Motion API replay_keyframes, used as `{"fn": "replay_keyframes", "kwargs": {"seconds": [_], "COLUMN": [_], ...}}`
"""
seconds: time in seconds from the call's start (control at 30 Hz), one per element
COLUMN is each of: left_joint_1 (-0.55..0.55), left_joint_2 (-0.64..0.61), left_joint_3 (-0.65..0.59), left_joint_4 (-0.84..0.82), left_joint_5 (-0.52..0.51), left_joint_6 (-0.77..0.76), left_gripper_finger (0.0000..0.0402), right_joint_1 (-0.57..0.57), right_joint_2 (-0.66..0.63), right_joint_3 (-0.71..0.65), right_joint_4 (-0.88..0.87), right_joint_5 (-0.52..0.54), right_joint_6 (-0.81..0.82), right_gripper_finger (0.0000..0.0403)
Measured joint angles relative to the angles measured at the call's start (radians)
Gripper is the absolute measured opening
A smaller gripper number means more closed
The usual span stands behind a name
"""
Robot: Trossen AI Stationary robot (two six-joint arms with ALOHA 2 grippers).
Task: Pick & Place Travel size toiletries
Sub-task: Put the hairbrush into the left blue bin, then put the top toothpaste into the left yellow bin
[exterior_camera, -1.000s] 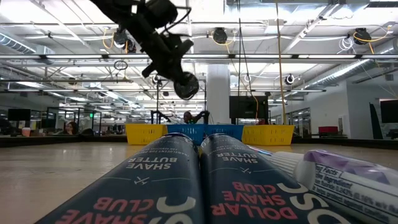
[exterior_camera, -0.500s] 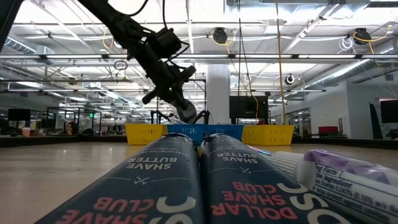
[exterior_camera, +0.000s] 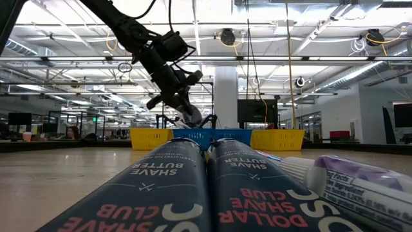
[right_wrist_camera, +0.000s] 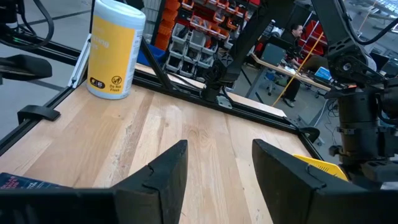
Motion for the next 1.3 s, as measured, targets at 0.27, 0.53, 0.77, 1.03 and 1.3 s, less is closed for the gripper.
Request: {"fn": "replay_keyframes", "kwargs": {"seconds": [0.27,0.53,0.77,1.03,1.3], "left_joint_1": [-0.001,-0.001,0.005,-0.008,-0.033], "left_joint_2": [0.0,0.0,-0.009,-0.058,-0.095], "left_joint_3": [0.0,0.0,0.0,0.0,0.0], "left_joint_4": [0.0,0.001,0.037,0.057,0.03], "left_joint_5": [-0.016,-0.017,-0.01,0.001,0.05], "left_joint_6": [-0.035,-0.026,0.013,0.084,0.236], "left_gripper_finger": [0.0111,0.0152,0.0166,0.0168,0.0168], "right_joint_1": [0.0,0.0,0.0,0.0,0.0], "right_joint_2": [0.0,0.0,0.0,0.0,0.0], "right_joint_3": [0.0,0.0,0.0,0.0,0.0], "right_joint_4": [0.0,0.0,0.0,0.0,-0.05], "right_joint_5": [0.0,0.0,0.0,0.0,-0.009], "right_joint_6": [0.0,0.0,0.0,0.001,0.06], "right_gripper_finger": [0.0171,0.0171,0.0171,0.0171,0.0171]}}
